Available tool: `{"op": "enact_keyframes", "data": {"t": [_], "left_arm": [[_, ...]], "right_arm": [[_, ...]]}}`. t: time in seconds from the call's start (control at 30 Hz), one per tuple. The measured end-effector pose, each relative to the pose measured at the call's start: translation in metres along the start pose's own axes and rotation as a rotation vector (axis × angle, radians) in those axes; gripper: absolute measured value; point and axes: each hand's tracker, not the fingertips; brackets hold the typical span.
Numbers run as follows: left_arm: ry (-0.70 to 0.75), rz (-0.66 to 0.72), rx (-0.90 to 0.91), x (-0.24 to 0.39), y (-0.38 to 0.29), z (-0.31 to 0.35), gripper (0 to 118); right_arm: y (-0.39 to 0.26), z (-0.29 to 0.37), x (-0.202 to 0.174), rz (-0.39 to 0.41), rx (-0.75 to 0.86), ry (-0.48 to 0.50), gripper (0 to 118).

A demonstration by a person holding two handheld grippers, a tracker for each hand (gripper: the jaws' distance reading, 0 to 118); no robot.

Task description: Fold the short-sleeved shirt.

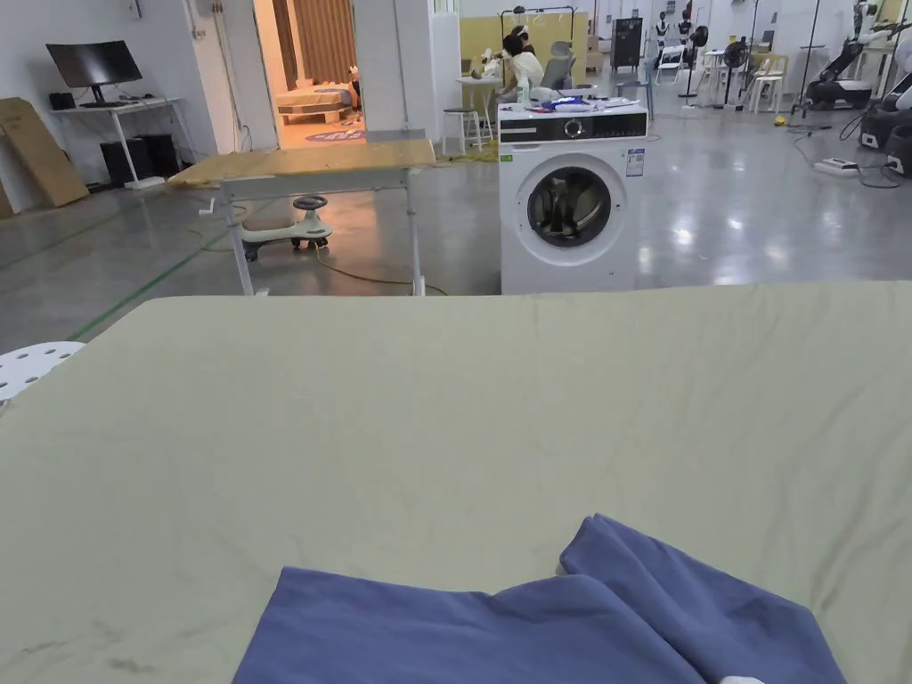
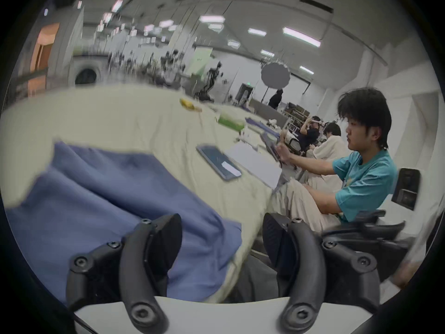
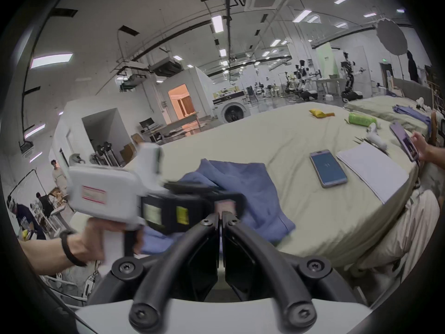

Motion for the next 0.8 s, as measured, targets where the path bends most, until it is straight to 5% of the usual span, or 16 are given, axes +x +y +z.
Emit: {"op": "enact_keyframes", "data": {"t": [0.13,0.4,0.43,0.53,0.8], "left_arm": [[0.242,-0.235,0.109,0.005,0.023,0.085,73],[0.745,-0.266,0.301,0.013,0.001,0.233,69],[0.811,-0.28,0.296,0.013,-0.006,0.245,65],[0.895,-0.212,0.314,0.016,-0.025,0.279,25],[0.996,-0.098,0.333,0.037,-0.063,0.312,8]], "right_arm": [[0.021,-0.012,-0.012,0.07,0.019,0.019,1],[0.042,-0.022,-0.035,0.207,0.051,0.02,1],[0.043,-0.022,-0.038,0.238,0.05,0.001,1],[0.042,-0.023,-0.044,0.249,0.07,-0.022,1],[0.046,-0.027,-0.045,0.224,0.079,-0.021,1]]}}
